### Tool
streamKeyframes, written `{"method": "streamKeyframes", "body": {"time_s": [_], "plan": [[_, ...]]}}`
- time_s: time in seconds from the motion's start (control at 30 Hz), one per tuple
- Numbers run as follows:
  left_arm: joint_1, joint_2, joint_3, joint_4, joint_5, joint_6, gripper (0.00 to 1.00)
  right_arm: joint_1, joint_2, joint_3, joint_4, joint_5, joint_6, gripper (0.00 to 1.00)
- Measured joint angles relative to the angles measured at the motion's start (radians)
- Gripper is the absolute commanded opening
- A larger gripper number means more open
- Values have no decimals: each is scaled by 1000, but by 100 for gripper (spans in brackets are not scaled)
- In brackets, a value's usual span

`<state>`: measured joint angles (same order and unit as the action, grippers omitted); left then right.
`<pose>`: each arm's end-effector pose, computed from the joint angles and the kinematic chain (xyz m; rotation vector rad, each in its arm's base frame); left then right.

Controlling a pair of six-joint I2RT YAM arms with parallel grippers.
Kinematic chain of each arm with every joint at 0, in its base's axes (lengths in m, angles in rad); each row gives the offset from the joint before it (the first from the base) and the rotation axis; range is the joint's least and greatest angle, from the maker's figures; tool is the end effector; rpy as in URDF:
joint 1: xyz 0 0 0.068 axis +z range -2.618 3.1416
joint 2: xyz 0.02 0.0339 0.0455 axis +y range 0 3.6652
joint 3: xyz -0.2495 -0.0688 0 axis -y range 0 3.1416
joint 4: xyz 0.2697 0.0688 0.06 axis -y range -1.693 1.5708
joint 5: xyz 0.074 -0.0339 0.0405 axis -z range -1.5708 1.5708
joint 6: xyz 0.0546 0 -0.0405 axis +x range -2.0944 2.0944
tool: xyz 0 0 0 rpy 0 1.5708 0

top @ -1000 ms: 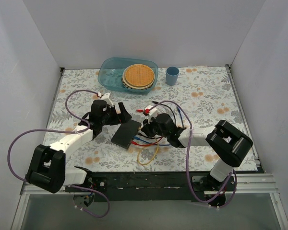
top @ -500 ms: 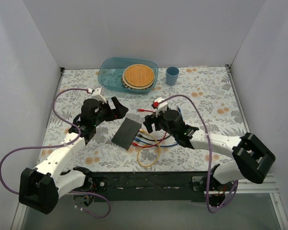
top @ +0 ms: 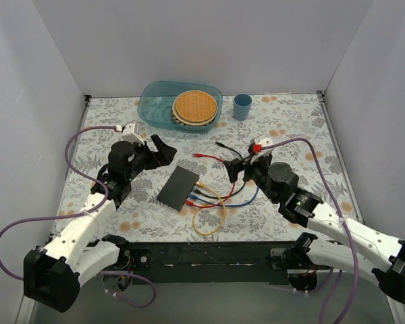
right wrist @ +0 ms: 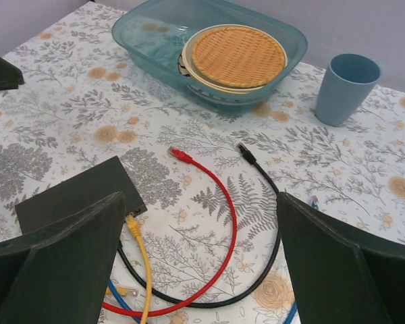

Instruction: Insert the plug into the switch port

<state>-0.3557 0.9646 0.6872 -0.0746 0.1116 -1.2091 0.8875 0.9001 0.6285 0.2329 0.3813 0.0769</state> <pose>0.2548 -0.1011 0.2582 -0.7936 1.9433 -1.1153 0.1833 0.1930 0.2896 -0.3572 1.5846 0.4394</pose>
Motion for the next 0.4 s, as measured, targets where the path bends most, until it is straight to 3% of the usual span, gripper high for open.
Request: {"method": "streamKeyframes", "body": {"time_s": [0.4], "plan": [[0,-21,-19,37,-26,6,98,0,-17,-55,-65,187,-28,98]]}}
